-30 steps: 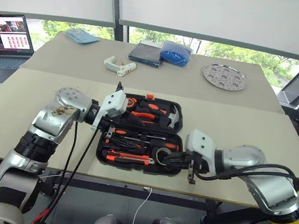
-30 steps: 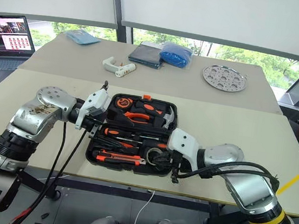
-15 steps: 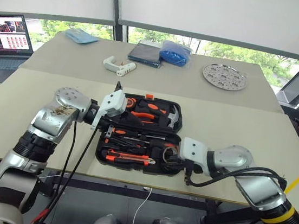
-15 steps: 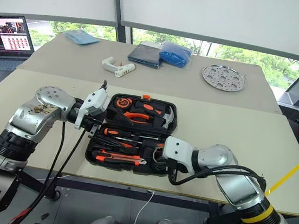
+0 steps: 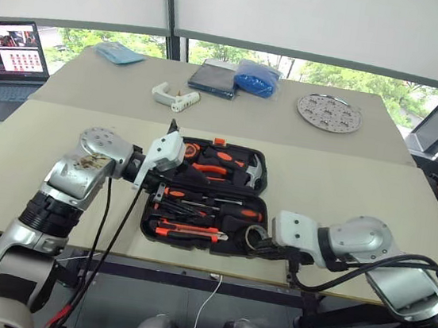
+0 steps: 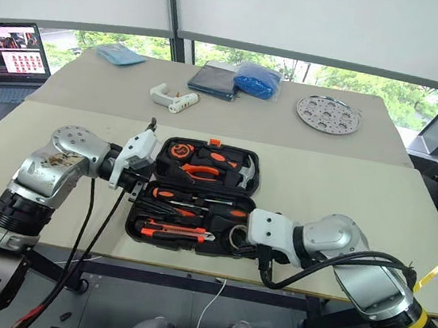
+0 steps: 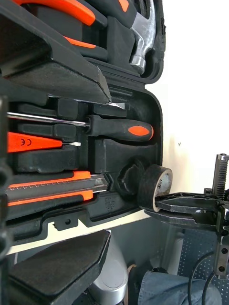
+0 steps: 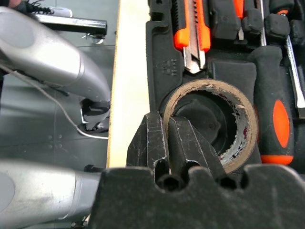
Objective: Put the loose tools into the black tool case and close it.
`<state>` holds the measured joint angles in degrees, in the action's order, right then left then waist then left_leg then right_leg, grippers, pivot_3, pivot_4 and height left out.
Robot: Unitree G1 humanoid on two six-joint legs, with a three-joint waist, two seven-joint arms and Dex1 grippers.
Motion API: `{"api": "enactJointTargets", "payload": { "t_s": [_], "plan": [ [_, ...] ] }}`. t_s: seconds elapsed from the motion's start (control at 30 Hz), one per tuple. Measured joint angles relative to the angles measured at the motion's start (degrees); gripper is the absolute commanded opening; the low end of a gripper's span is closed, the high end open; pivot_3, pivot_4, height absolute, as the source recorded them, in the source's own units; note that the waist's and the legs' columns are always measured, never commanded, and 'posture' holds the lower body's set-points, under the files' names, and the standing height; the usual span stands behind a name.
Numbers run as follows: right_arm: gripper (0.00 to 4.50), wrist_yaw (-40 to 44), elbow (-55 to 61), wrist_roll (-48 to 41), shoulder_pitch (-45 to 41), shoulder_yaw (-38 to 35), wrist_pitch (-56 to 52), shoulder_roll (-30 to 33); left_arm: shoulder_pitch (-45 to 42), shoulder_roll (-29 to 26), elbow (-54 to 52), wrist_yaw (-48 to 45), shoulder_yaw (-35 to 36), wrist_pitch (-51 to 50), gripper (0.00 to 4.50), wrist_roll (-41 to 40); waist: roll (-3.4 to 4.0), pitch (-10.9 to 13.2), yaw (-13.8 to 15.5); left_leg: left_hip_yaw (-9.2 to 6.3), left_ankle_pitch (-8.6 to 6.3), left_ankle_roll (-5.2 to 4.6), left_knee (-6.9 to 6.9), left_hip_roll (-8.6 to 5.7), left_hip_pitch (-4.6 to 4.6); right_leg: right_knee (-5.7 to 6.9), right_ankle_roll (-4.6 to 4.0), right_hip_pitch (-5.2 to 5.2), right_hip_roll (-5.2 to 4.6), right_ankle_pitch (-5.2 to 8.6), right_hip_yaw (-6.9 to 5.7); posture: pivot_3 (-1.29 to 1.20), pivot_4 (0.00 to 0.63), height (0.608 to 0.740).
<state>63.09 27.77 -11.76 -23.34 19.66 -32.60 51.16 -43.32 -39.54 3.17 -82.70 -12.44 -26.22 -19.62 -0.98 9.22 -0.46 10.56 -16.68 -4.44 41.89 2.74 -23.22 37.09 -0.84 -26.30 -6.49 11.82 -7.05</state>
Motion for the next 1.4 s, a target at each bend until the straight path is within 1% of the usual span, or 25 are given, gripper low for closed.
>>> {"api": "enactJointTargets", "payload": {
  "t_s": [0.07,0.13,0.17,0.23,0.27,0.37,0.47,0.53,0.57,0.6,0.63,0.67,0.7,0.73,0.77,0.9,0.93,0.97,1.07,1.1,1.17,1.27,1.4],
  "plan": [
    [0.01,-0.3,-0.2,-0.1,0.0,0.0,-0.5,-0.7,0.0,0.2,0.0,-0.2,0.0,0.0,4.50,0.0,0.00,0.0,0.1,0.00,0.00,0.00,0.00,0.00,-0.01,0.00,0.00,0.00,0.01,0.00,0.00,0.00,0.150,0.718],
    [0.75,-1.1,-0.4,-0.1,-0.1,0.0,-1.3,-1.6,0.0,0.3,0.0,-0.6,0.0,0.0,4.50,0.0,0.00,0.0,0.1,0.00,0.00,0.00,0.00,0.00,-0.01,0.00,0.00,0.00,0.00,0.00,0.00,0.00,0.150,0.718],
    [0.94,-1.4,-0.6,-0.1,-0.2,0.0,-1.8,-2.0,0.0,0.3,0.0,-0.7,0.0,0.0,4.50,0.0,0.00,0.0,0.1,0.00,0.00,0.00,0.00,0.00,-0.01,0.00,0.00,0.00,0.01,0.00,0.00,0.00,0.150,0.718],
    [1.53,-1.4,-0.7,-0.4,-0.8,-0.2,-2.6,-2.1,0.0,0.3,0.0,-1.0,0.0,0.0,4.50,0.0,0.00,0.0,0.0,0.00,0.00,0.00,0.00,0.00,0.00,0.00,0.00,0.00,0.01,0.00,0.00,0.00,0.150,0.718],
    [1.97,-1.0,-0.6,-0.9,-0.9,-0.3,-3.1,-2.0,0.0,0.3,-0.1,-1.1,0.0,0.0,4.50,0.0,0.00,0.0,0.0,0.00,0.00,0.00,0.00,0.00,-0.01,0.00,0.00,0.00,0.02,0.00,-0.01,0.00,0.150,0.718],
    [2.91,0.3,0.3,-3.2,-0.9,-0.5,-5.0,-2.0,0.0,0.3,-0.4,-1.3,0.0,-0.1,4.50,0.0,0.00,0.0,0.1,0.00,0.00,0.00,0.00,0.00,-0.01,-0.01,-0.01,0.00,0.01,0.00,0.00,0.00,0.150,0.718],
    [3.94,0.6,1.0,-5.4,-1.4,-2.5,-6.7,-2.0,0.0,0.4,-0.4,-1.3,0.0,-0.1,4.50,0.0,0.00,0.0,0.1,0.00,0.00,0.00,0.00,0.00,-0.01,0.00,-0.02,0.00,0.01,-0.01,0.00,0.00,0.150,0.718],
    [3.94,0.0,0.9,-7.6,-2.5,-5.0,-8.1,-2.7,0.0,0.5,-0.4,-1.0,0.0,-0.1,4.50,0.0,0.00,0.0,0.1,0.00,0.00,0.00,0.00,0.00,-0.01,0.00,-0.02,-0.01,0.01,-0.01,0.00,0.00,0.150,0.718],
    [3.78,-0.6,0.8,-8.4,-2.9,-6.5,-8.9,-3.3,0.0,0.5,-0.4,-0.7,0.0,-0.2,4.50,0.0,0.00,0.0,0.1,0.00,0.00,0.00,0.00,0.00,0.00,0.01,-0.02,0.00,0.02,-0.01,0.00,0.00,0.150,0.718],
    [3.49,-1.3,0.5,-9.2,-3.0,-7.7,-9.3,-3.9,0.0,0.5,-0.4,-0.3,0.0,-0.2,4.50,0.0,0.00,0.0,0.1,0.00,0.00,0.00,0.00,0.01,-0.01,0.00,-0.03,0.00,0.02,-0.02,-0.01,0.00,0.150,0.718],
    [3.30,-2.2,-0.1,-10.1,-3.1,-9.2,-10.0,-4.7,0.1,0.5,-0.3,0.5,0.2,-0.3,4.50,0.0,-0.01,0.0,0.1,-0.01,0.00,0.00,0.00,0.00,0.00,0.00,-0.03,0.00,0.01,-0.02,0.00,0.00,0.150,0.718],
    [2.95,-3.2,-1.0,-11.3,-3.1,-11.1,-11.1,-5.5,0.5,0.5,-0.1,1.6,1.1,-0.4,4.50,0.0,-0.01,0.0,0.1,-0.01,0.00,0.00,0.00,0.00,0.00,0.01,-0.04,0.00,0.01,-0.02,0.00,0.00,0.150,0.718],
    [2.61,-4.1,-2.2,-12.2,-3.1,-12.8,-11.8,-6.1,1.1,0.2,0.4,3.0,2.2,-0.5,3.99,0.0,-0.01,0.0,0.1,-0.01,0.00,0.00,0.00,0.00,-0.01,0.01,-0.05,0.00,0.02,-0.03,0.00,0.00,0.150,0.718],
    [2.21,-5.3,-3.9,-12.6,-3.1,-14.5,-12.1,-6.5,1.9,-0.3,1.3,5.2,3.4,-0.4,3.83,0.5,0.00,0.0,0.0,-0.01,0.00,0.00,-0.01,0.00,0.00,0.01,-0.05,0.00,0.02,-0.03,0.00,0.00,0.150,0.718],
    [1.93,-6.0,-4.9,-12.7,-3.1,-15.5,-12.1,-6.7,2.5,-0.8,2.1,6.5,4.2,-0.3,3.48,0.8,0.00,0.0,-0.1,0.00,0.00,0.00,-0.01,0.00,0.01,0.01,-0.05,0.00,0.02,-0.04,0.00,0.00,0.150,0.718],
    [0.48,-9.3,-12.3,-10.4,-2.3,-17.2,-9.8,-6.9,6.6,-4.1,7.4,12.4,8.1,0.6,1.99,3.5,0.00,0.0,-0.3,0.01,0.00,0.00,-0.04,0.00,0.02,0.02,-0.04,0.00,0.04,-0.02,0.00,0.00,0.150,0.718],
    [0.21,-9.7,-14.4,-9.4,-2.1,-17.1,-8.5,-7.0,7.8,-4.9,8.8,13.6,9.1,1.5,1.68,4.1,0.00,0.0,-0.3,0.02,0.00,0.00,-0.04,0.00,0.02,0.01,-0.03,-0.01,0.03,-0.02,0.00,0.00,0.150,0.718],
    [0.00,-9.9,-16.1,-8.7,-1.8,-17.0,-7.2,-7.0,8.7,-5.7,10.3,14.5,9.6,2.2,1.20,4.7,0.00,0.0,-0.3,0.02,0.00,0.00,-0.05,0.00,0.02,0.01,-0.04,-0.02,0.02,-0.02,0.00,0.00,0.150,0.718],
    [0.00,-9.7,-19.7,-5.7,-1.3,-15.3,-2.7,-7.0,10.4,-6.6,13.7,16.4,10.9,3.9,0.16,6.3,0.00,0.0,-0.1,0.03,0.00,0.01,-0.05,0.00,-0.01,0.00,-0.02,-0.03,-0.01,-0.01,-0.02,0.00,0.150,0.718],
    [0.00,-9.5,-20.6,-4.7,-1.3,-14.3,-1.0,-7.2,10.6,-6.6,14.4,16.7,11.0,4.4,0.07,6.6,0.00,0.0,0.0,0.03,0.00,0.01,-0.04,-0.01,-0.03,0.00,-0.02,-0.03,-0.02,-0.01,-0.02,0.00,0.150,0.718],
    [0.00,-9.5,-23.2,-2.3,-1.3,-12.3,2.9,-8.2,10.8,-6.6,15.4,17.0,11.0,5.3,0.07,7.4,-0.01,0.0,0.0,0.04,-0.01,0.01,-0.04,-0.01,-0.03,0.00,-0.02,-0.03,-0.02,-0.01,-0.02,0.00,0.150,0.718],
    [0.00,-9.2,-28.5,3.2,-1.5,-7.9,11.2,-9.0,10.8,-5.5,15.5,16.8,9.0,6.0,0.07,8.8,-0.01,0.0,0.0,0.10,-0.01,0.02,-0.05,-0.02,-0.03,0.02,0.00,-0.05,-0.03,0.00,-0.01,0.00,0.150,0.718],
    [0.00,-7.1,-29.8,4.4,-1.5,-6.4,15.4,-10.7,10.8,-3.6,15.5,16.5,6.6,6.0,0.07,10.5,-0.01,0.0,-0.3,0.16,0.01,0.02,-0.04,0.00,-0.04,0.05,-0.02,-0.08,0.02,-0.01,0.01,0.00,0.150,0.718]
  ]
}}
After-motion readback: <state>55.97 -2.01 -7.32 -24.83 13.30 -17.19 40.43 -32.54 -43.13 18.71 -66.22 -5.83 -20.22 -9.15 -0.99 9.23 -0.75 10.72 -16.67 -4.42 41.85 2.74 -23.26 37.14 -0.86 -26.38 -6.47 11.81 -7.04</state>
